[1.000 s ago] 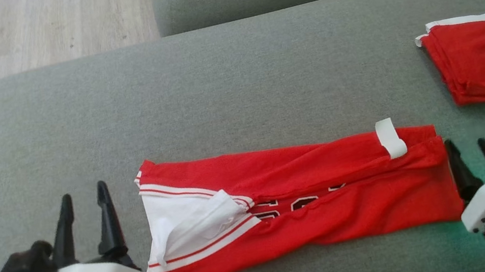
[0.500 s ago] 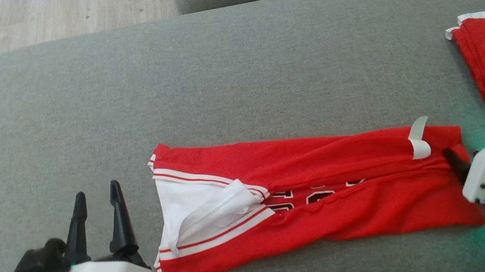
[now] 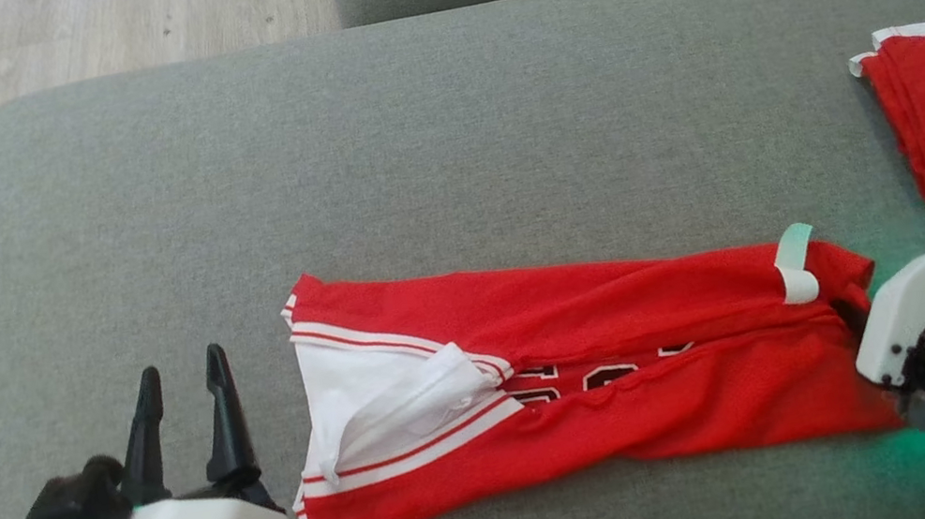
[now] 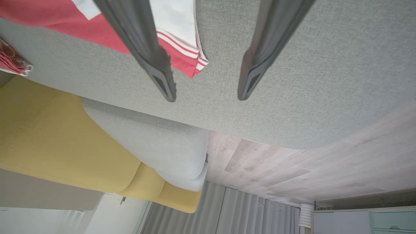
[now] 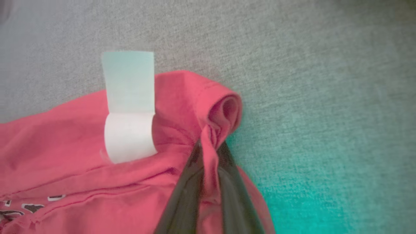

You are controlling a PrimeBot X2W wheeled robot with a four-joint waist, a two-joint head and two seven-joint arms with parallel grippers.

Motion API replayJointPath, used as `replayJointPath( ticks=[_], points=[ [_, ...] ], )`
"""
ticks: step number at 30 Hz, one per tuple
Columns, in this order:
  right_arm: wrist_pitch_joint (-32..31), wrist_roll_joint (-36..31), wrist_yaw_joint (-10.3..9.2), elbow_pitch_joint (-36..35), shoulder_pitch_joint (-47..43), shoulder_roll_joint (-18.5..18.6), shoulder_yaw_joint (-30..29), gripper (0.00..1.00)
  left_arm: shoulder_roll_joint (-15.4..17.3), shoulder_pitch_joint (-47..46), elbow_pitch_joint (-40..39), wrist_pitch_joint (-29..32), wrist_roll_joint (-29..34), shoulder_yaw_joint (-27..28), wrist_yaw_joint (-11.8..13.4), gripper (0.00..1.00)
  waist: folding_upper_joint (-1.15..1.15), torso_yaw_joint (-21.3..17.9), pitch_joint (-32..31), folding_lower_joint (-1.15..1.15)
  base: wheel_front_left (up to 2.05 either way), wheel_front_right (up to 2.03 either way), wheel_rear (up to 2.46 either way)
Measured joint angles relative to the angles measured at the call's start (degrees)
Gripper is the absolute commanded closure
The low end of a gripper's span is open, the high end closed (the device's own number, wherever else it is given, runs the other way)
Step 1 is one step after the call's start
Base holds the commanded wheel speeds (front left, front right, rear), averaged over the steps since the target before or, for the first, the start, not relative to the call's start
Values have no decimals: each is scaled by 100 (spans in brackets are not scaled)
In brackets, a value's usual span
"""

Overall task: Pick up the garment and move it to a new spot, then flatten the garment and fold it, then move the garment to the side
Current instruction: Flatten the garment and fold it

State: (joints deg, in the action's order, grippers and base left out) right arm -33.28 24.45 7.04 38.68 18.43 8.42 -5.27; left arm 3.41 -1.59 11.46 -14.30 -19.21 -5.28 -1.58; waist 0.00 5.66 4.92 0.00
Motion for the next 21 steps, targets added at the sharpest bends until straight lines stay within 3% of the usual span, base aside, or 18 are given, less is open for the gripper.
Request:
replayJointPath(
  ticks=[7,10,15,21],
  points=[
    [625,97,1,-352,-257,37,130,100,-26,-6,91,0,51,47,-67,0,0,-106,-31,0,0,0,0],
    [710,90,2,-525,-259,236,68,100,-32,-6,116,0,82,73,-101,0,0,-147,-55,0,0,0,0],
    [679,-81,2,-884,-253,661,-190,100,-44,-5,145,0,99,91,-133,0,0,-188,-114,0,0,0,0],
    [361,220,2,-1521,-255,590,-174,100,-57,-5,177,0,99,94,-154,0,0,-186,-168,0,0,0,0]
  ],
)
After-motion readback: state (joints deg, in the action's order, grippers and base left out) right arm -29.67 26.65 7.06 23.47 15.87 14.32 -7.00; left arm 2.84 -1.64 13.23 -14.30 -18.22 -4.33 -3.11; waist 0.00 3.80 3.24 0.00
